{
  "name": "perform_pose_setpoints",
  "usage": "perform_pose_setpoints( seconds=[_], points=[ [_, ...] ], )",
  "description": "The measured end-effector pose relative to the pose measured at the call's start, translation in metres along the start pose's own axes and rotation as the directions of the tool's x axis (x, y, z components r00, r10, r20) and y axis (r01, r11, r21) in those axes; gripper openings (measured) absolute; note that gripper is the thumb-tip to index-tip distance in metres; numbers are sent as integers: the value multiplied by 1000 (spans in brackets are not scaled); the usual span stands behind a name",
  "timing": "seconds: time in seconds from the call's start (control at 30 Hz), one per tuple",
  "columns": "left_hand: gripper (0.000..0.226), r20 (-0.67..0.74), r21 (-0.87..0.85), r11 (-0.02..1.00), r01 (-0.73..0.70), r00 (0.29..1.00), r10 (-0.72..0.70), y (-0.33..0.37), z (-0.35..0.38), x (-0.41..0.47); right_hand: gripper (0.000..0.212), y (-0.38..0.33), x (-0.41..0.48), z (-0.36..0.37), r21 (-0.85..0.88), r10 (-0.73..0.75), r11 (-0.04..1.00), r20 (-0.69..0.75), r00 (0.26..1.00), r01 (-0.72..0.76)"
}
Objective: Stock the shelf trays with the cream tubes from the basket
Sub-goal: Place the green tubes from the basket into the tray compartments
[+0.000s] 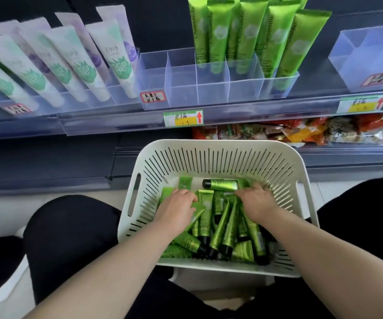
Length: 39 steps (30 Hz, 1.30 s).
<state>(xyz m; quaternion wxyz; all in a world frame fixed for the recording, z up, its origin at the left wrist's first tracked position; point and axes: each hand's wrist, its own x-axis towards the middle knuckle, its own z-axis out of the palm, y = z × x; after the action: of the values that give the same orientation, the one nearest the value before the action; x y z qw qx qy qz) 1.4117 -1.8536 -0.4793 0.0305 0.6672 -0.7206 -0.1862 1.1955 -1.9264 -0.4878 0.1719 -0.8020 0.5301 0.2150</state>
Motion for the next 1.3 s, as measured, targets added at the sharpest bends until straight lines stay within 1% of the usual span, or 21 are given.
perform_pose_setpoints(
  seconds=[0.07, 0.13, 0.2, 0.23, 0.3, 0.37, 0.43, 0.53, 0.6, 0.7, 0.77, 0.87, 0.93, 1.03, 1.07, 1.17, 1.23, 1.3],
  points=[
    [33, -7, 2, 1000, 0, 1000, 0, 0, 1, 0, 59, 0, 4, 3, 38, -11, 999, 17, 1000, 10],
    [33, -7, -2, 1000, 2, 1000, -2, 0, 1, 1, 40, 1, 8, 0, 123, -1, 992, 19, 1000, -1],
    [32, 0, -1, 1000, -1, 1000, 1, 0, 2, 2, 20, 2, 9, -9, 250, -5, 968, 31, 1000, -3],
    [32, 5, 1, 1000, -3, 1000, 3, 1, 3, 3, 13, 2, 8, -14, 308, -30, 951, 40, 999, 16],
    [30, 29, 0, 1000, -8, 1000, 8, 4, 5, 5, 8, 2, 3, -27, 380, -105, 922, 69, 992, 71],
    [28, 55, -21, 1000, -2, 998, 3, 8, 6, 9, 7, 3, -6, -37, 420, -149, 902, 93, 984, 97],
    [25, 95, -75, 997, 36, 995, -29, 15, 6, 16, 9, 6, -15, -44, 425, -137, 900, 71, 988, 95],
    [25, 171, -167, 980, 107, 982, -78, 30, 10, 29, 9, 18, -27, -54, 372, -42, 927, -41, 998, 55],
    [29, 233, -181, 974, 137, 968, -93, 41, 15, 36, 13, 27, -32, -61, 342, 23, 940, -91, 996, 10],
    [35, 343, -175, 958, 226, 926, -156, 56, 25, 44, 17, 34, -39, -65, 340, 94, 940, -146, 985, -39],
    [29, 388, -217, 924, 316, 896, -215, 66, 29, 48, 16, 34, -42, -64, 331, 93, 943, -162, 982, -35],
    [20, 475, -308, 853, 421, 845, -246, 81, 35, 50, 17, 30, -45, -63, 295, 70, 955, -177, 982, -15],
    [21, 486, -294, 863, 411, 841, -236, 88, 40, 51, 19, 30, -48, -64, 270, 59, 963, -199, 978, -3],
    [42, 427, -200, 929, 312, 881, -204, 91, 45, 53, 24, 31, -51, -67, 245, 51, 970, -242, 969, 10],
    [50, 426, -193, 934, 299, 883, -195, 91, 46, 53, 26, 31, -52, -68, 243, 53, 970, -252, 966, 10],
    [62, 448, -212, 914, 347, 865, -225, 92, 46, 53, 31, 29, -53, -70, 251, 46, 968, -269, 962, 24],
    [60, 464, -216, 907, 360, 856, -229, 91, 46, 53, 31, 27, -53, -69, 261, 37, 964, -278, 960, 38],
    [47, 456, -198, 925, 324, 866, -206, 89, 44, 52, 30, 25, -54, -69, 263, 27, 963, -294, 955, 54]
  ],
)
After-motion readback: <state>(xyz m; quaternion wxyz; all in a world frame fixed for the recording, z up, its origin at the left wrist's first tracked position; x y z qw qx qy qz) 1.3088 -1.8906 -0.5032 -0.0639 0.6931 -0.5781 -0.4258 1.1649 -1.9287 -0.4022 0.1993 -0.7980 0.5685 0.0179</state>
